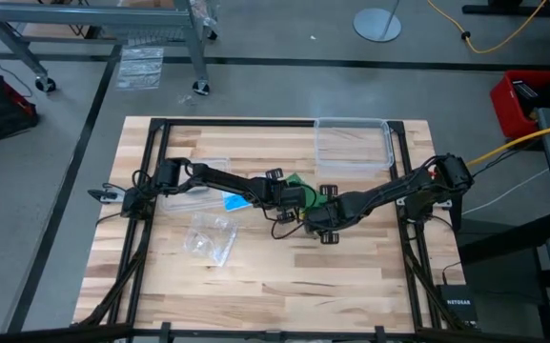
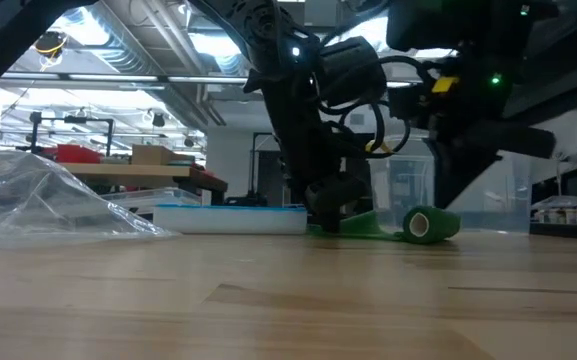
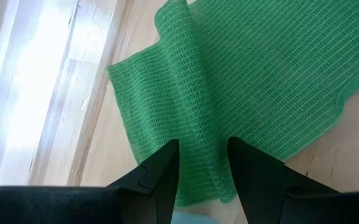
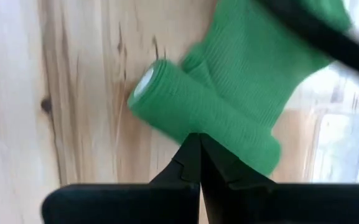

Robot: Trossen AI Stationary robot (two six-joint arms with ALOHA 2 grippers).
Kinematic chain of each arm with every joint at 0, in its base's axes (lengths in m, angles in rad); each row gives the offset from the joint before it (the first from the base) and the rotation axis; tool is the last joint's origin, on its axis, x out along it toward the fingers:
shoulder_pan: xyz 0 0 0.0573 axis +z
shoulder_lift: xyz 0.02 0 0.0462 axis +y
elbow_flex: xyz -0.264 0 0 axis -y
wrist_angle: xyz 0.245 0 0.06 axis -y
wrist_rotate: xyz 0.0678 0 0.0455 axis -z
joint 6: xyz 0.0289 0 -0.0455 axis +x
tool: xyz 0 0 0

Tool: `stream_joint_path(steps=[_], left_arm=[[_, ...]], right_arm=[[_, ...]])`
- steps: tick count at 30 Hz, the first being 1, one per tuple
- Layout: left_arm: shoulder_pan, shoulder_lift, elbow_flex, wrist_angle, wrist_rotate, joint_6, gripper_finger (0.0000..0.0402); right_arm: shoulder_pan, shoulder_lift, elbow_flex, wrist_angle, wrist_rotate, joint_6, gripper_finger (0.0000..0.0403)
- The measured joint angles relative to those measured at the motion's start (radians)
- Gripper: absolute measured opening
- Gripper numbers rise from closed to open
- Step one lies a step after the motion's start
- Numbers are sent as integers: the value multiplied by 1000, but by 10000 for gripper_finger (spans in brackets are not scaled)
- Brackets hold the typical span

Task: Roll bandage
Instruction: Roll the green bandage

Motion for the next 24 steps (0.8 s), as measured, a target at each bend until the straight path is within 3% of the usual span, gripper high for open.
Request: stream_joint_path(steps=[6,17,24], left_arm=[[0,0,0,0,10,0,136],[2,-22,-3,-16,19,-24,136],[12,-71,-10,-37,18,-25,136]], right_arm=[[-22,0,0,50,17,-62,1],[-28,0,-1,75,207,-137,1],[-12,-5,83,-87,278,-130,1]])
